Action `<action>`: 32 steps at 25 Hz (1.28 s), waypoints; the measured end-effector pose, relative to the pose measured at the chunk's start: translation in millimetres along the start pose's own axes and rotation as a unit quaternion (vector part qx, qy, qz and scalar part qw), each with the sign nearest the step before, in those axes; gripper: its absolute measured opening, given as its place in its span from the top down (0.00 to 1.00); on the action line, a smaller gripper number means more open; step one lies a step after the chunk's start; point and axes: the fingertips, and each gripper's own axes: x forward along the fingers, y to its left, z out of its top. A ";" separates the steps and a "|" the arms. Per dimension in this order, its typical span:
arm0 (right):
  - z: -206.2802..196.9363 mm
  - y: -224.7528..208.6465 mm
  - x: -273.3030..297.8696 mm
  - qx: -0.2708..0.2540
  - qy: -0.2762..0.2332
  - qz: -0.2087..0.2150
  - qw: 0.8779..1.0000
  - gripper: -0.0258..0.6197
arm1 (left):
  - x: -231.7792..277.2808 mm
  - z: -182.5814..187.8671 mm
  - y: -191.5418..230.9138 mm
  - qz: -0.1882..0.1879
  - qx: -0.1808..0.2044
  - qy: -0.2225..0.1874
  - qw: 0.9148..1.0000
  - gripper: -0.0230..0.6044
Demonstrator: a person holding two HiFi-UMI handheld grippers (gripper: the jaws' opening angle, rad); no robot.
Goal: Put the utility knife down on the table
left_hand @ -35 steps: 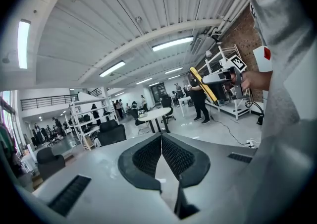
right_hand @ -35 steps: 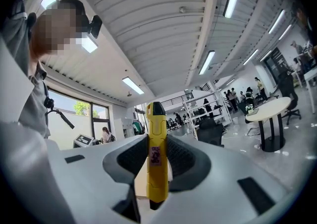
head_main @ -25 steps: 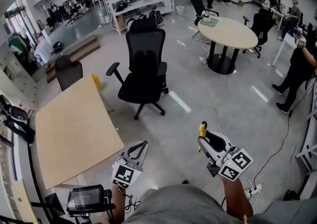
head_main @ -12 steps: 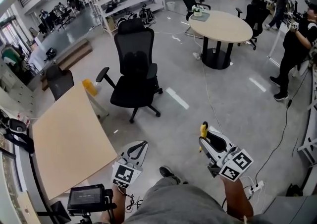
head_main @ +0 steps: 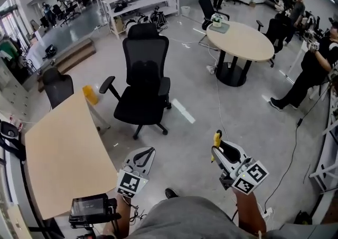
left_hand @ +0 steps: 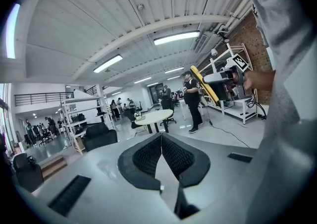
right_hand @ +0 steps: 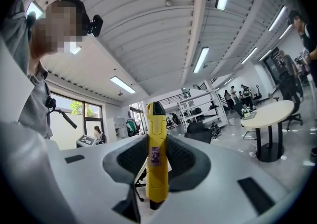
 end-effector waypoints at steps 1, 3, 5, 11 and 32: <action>2.7 -2.7 11.5 -0.003 -0.001 0.002 1.000 0.77 | 3.5 -2.6 11.3 0.003 -0.001 -0.001 1.000 0.95; 5.4 -9.8 31.3 -0.009 -0.002 0.003 1.000 0.77 | 9.6 -5.7 29.7 0.006 0.000 -0.004 1.000 0.95; 5.3 -18.6 49.9 -0.010 -0.001 0.005 1.000 0.77 | 14.5 -7.9 45.1 0.011 0.004 -0.006 1.000 0.95; 3.7 -44.1 106.6 -0.006 0.006 0.032 0.999 0.77 | 16.6 -19.7 88.9 0.047 -0.005 0.005 0.999 0.95; 54.2 -194.6 254.1 -0.007 0.028 0.218 0.975 0.77 | 120.1 2.0 170.1 0.226 -0.030 0.067 0.971 0.95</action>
